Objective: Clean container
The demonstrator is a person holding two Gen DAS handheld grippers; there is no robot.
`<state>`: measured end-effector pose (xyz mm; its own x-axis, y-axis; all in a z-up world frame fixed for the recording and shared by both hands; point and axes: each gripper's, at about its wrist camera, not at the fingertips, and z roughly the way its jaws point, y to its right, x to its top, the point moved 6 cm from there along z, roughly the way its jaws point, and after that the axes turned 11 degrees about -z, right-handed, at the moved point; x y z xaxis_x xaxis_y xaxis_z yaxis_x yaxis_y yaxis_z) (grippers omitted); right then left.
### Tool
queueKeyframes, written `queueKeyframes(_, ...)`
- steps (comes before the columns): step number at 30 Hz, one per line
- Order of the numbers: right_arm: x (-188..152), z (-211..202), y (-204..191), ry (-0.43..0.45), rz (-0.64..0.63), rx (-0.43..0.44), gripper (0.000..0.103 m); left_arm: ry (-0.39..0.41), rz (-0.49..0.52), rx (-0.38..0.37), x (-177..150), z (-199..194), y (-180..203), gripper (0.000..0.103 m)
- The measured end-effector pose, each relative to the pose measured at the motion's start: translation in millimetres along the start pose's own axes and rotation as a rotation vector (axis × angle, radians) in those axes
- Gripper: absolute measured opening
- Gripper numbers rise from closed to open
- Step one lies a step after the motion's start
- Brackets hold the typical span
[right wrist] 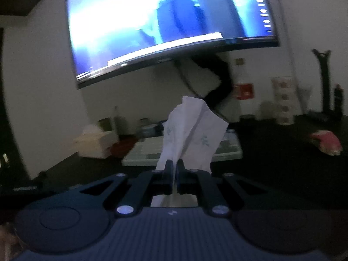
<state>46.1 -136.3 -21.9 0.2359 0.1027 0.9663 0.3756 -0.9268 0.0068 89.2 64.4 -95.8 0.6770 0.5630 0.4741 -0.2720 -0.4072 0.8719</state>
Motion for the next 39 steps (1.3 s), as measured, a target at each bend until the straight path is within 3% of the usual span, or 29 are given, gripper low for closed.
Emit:
queueKeyframes(2, -1, 2, -5, -0.01, 0.003, 0.032, 0.005, -0.034, 0.154, 0.056, -3, -2, 11, 0.079)
queueKeyframes(6, -4, 6, -13, -0.036, 0.017, 0.116, 0.006, -0.146, 0.302, 0.042, -13, -2, 18, 0.082)
queueKeyframes(8, -6, 9, -20, -0.052, 0.017, 0.177, 0.006, -0.184, 0.374, 0.101, -21, 3, 16, 0.082)
queueKeyframes(10, -9, 13, -26, -0.07, 0.023, 0.215, 0.006, -0.203, 0.429, 0.165, -28, 10, 13, 0.082)
queueKeyframes(13, -12, 20, -35, -0.088, 0.007, 0.23, 0.008, -0.202, 0.476, 0.184, -35, 14, 14, 0.085)
queueKeyframes(15, -9, 24, -45, -0.086, -0.021, 0.238, 0.009, -0.199, 0.512, 0.194, -39, 15, 17, 0.092)
queueKeyframes(17, -4, 25, -60, -0.084, -0.064, 0.293, 0.009, -0.192, 0.526, 0.199, -42, 15, 17, 0.103)
queueKeyframes(21, 0, 28, -84, -0.098, -0.156, 0.352, 0.008, -0.185, 0.54, 0.216, -43, 14, 19, 0.103)
queueKeyframes(24, 5, 41, -62, -0.151, -0.116, 0.298, 0.006, -0.179, 0.537, 0.231, -41, 10, 19, 0.103)
queueKeyframes(28, 12, 56, -27, -0.245, -0.068, 0.148, 0.008, -0.169, 0.52, 0.293, -35, 8, 17, 0.103)
queueKeyframes(34, 15, 44, -77, -0.319, -0.216, 0.343, 0.008, -0.165, 0.517, 0.305, -37, 10, 18, 0.103)
queueKeyframes(37, 16, 49, -73, -0.361, -0.207, 0.36, 0.005, -0.16, 0.519, 0.305, -37, 10, 18, 0.103)
queueKeyframes(39, 17, 58, -53, -0.387, -0.148, 0.299, 0.006, -0.152, 0.517, 0.304, -37, 10, 18, 0.103)
